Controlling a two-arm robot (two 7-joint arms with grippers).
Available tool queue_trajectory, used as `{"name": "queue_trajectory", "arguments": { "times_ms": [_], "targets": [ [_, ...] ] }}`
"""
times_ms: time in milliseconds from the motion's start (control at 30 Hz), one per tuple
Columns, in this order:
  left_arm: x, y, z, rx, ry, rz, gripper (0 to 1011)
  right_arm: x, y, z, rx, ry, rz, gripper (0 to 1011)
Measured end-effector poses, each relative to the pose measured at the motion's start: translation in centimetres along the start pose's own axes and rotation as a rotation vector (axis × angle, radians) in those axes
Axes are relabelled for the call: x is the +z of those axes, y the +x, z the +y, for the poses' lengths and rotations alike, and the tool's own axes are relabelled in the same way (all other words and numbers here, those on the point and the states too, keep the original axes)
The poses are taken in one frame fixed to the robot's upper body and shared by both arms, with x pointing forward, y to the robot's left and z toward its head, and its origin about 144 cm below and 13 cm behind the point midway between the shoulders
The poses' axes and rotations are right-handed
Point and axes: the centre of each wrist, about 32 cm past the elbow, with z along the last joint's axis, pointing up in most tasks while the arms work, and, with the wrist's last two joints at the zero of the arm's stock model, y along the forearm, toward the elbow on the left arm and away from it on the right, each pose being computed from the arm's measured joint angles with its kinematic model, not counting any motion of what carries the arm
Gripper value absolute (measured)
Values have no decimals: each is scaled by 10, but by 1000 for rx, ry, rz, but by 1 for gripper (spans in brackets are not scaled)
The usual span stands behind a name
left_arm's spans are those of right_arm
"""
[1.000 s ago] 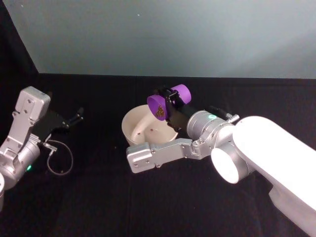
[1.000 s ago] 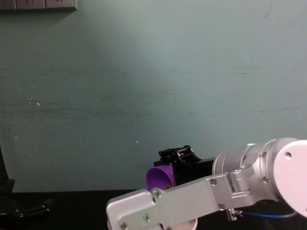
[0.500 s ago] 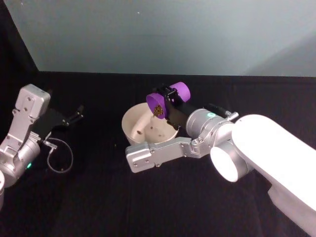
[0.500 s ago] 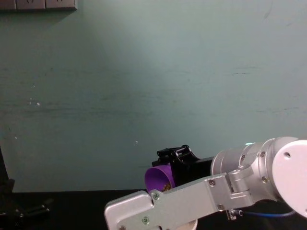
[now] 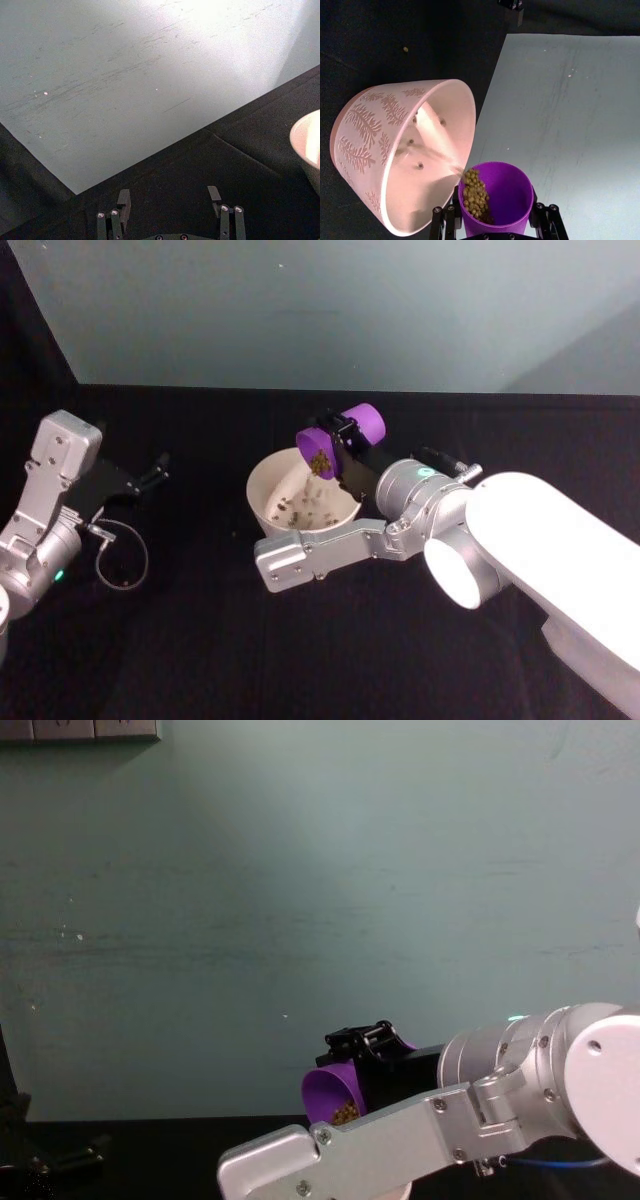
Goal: Pick up the cup and pour the mung beans from the cup into the bowl.
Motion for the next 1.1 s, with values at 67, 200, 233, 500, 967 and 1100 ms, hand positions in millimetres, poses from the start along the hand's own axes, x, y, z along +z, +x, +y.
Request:
{"name": "queue_trajectory", "arguments": {
  "times_ms": [67, 200, 233, 500, 967, 1100],
  "targets": [
    [0, 0, 0, 0, 0, 0, 1000, 0, 0, 0, 0, 0, -2, 729],
    [0, 0, 0, 0, 0, 0, 1000, 0, 0, 0, 0, -1, -5, 729],
    [0, 0, 0, 0, 0, 0, 1000, 0, 0, 0, 1, -1, -6, 729],
    [0, 0, 0, 0, 0, 0, 1000, 1, 1, -1, -1, 0, -12, 729],
    [0, 0, 0, 0, 0, 0, 1000, 3, 3, -1, 0, -1, -41, 729],
    [0, 0, 0, 0, 0, 0, 1000, 4, 4, -2, -3, -4, -58, 729]
  ]
}}
